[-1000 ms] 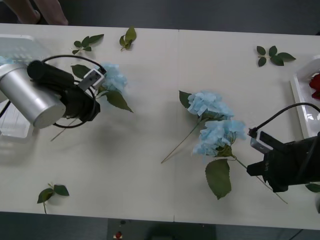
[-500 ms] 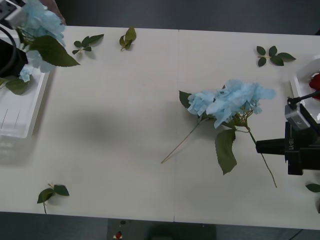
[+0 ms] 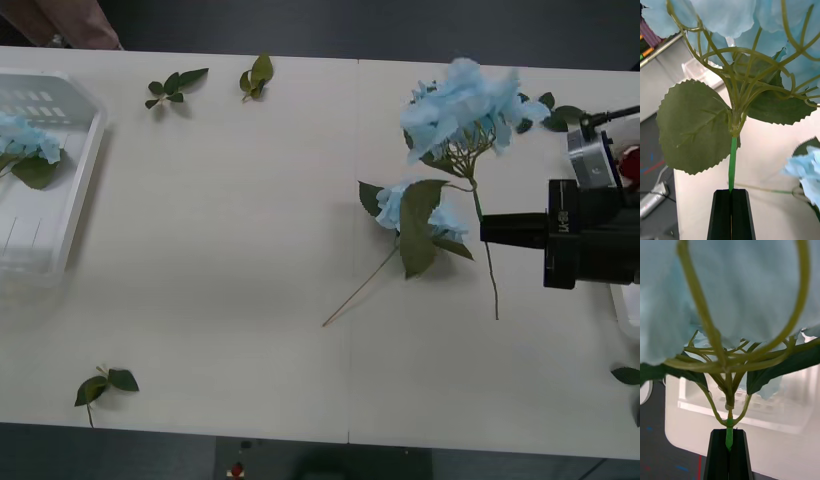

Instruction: Put the red flowers into the right box and the blue flowers into the left box

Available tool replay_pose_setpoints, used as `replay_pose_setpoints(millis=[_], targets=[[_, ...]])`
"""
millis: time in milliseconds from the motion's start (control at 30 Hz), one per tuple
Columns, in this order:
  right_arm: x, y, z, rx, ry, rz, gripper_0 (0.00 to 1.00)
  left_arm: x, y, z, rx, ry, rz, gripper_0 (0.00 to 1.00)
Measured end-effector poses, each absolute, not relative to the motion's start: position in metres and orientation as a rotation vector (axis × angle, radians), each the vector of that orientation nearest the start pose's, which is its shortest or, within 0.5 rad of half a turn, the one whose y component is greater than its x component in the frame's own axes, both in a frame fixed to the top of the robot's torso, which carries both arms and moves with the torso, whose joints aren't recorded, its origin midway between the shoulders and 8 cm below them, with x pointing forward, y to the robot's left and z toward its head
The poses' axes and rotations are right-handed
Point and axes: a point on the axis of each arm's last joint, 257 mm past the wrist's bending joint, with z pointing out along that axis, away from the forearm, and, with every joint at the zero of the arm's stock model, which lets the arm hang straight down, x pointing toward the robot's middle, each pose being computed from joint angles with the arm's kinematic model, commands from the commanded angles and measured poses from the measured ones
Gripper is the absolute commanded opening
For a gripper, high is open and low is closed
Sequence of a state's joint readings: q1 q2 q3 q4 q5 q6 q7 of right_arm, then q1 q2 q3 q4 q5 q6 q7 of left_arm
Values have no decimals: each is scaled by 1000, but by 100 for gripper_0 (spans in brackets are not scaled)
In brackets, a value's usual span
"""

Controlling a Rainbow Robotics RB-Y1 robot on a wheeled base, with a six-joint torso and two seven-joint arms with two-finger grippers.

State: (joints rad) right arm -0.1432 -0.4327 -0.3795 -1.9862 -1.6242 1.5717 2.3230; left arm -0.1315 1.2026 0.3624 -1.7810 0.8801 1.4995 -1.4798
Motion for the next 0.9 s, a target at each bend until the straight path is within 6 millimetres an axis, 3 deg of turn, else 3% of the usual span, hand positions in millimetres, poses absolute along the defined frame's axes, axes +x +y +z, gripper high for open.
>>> replay_pose_setpoints(millis=[167,567,800,833,867,900], targets=[[382,-140,-73,-972,1670,944,0,428,585,-99,-139,2476,416,0],[404,-107,-16,-799,1615,1097,0,440,603,-173,-115,2508,443,0],[405,-78,16,-787,1604,1186,0,441,611,-201,-110,2512,450,1],[405,-75,21,-791,1600,1192,0,441,611,-203,-107,2513,450,10],[405,-73,26,-794,1595,1196,0,441,610,-204,-102,2513,450,37],[405,-72,31,-796,1591,1201,0,441,610,-205,-100,2514,450,49]])
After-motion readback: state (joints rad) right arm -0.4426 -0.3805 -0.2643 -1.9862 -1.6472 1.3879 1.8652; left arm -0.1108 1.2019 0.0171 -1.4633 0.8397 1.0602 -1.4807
